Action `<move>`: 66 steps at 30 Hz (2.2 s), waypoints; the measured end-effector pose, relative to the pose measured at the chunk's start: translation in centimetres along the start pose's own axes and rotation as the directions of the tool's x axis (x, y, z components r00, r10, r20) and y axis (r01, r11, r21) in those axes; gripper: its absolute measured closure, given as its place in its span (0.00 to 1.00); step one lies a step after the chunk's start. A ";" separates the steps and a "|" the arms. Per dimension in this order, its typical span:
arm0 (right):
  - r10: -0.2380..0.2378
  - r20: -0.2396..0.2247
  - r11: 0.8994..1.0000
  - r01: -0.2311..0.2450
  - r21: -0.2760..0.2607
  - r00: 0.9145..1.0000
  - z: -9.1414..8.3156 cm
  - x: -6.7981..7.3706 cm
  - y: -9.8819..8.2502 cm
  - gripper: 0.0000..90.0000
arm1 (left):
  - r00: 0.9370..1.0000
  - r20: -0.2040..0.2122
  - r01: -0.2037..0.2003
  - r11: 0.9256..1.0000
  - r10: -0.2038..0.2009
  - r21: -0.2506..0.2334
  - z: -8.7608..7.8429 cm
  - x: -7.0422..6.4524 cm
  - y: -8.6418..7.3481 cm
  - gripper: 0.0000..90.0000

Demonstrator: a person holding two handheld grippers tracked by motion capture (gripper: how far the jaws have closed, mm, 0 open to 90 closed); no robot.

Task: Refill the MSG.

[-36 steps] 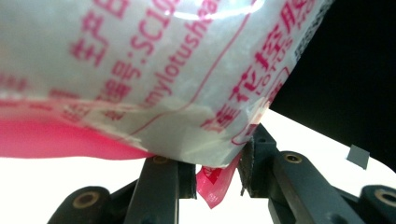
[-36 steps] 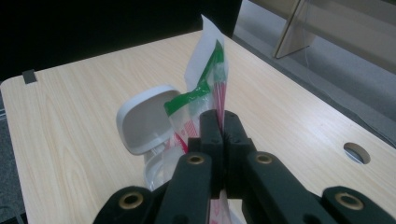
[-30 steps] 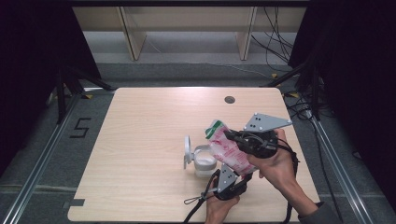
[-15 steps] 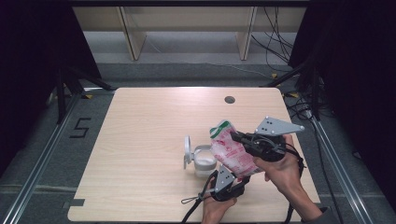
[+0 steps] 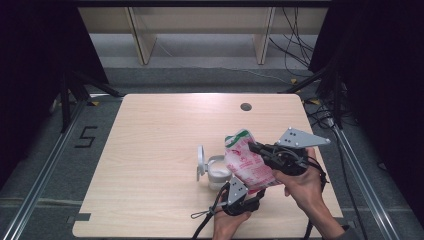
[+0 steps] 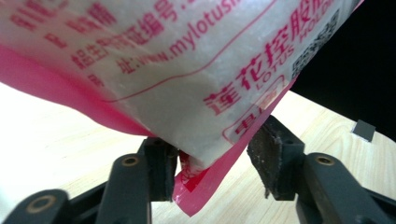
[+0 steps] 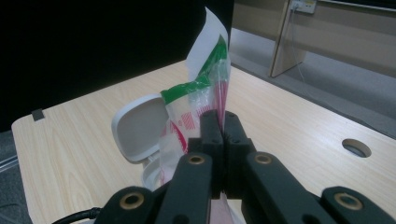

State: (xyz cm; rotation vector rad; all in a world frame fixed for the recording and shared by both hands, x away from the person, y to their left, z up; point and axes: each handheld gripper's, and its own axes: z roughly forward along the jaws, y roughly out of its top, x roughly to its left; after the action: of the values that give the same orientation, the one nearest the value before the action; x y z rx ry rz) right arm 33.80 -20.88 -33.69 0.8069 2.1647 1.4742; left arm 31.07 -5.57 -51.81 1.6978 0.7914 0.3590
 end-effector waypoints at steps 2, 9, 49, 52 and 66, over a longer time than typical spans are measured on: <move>0.021 0.003 1.000 -0.021 -0.012 1.000 0.0 0.1 -0.2 1.00 | 1.000 -0.005 0.003 1.000 -0.003 0.001 0.0 0.0 0.0 0.56; 0.057 -0.011 0.998 -0.057 0.003 0.998 -0.5 0.0 -0.7 1.00 | 0.999 -0.035 0.031 0.999 -0.031 -0.014 -0.1 0.0 0.0 0.50; 0.272 0.040 0.953 -0.263 -0.149 0.962 -5.7 -4.0 -9.6 1.00 | 0.996 0.000 0.091 0.996 -0.091 -0.006 -2.7 0.1 0.1 0.35; 0.263 0.053 0.956 -0.253 -0.151 0.963 -5.8 -4.1 -9.8 1.00 | 0.996 -0.011 0.085 0.996 -0.085 0.005 -3.1 0.3 0.1 0.35; 0.299 0.123 0.950 -0.283 -0.130 0.946 -5.9 -6.0 -11.6 1.00 | 0.996 0.008 0.085 0.996 -0.085 -0.009 -3.3 0.4 0.0 0.35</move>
State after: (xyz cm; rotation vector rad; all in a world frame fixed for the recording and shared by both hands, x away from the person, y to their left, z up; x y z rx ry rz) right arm 31.93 -32.17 -42.31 1.1941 1.9017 1.6056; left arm 29.34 -2.85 -50.95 1.6499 0.8528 0.2970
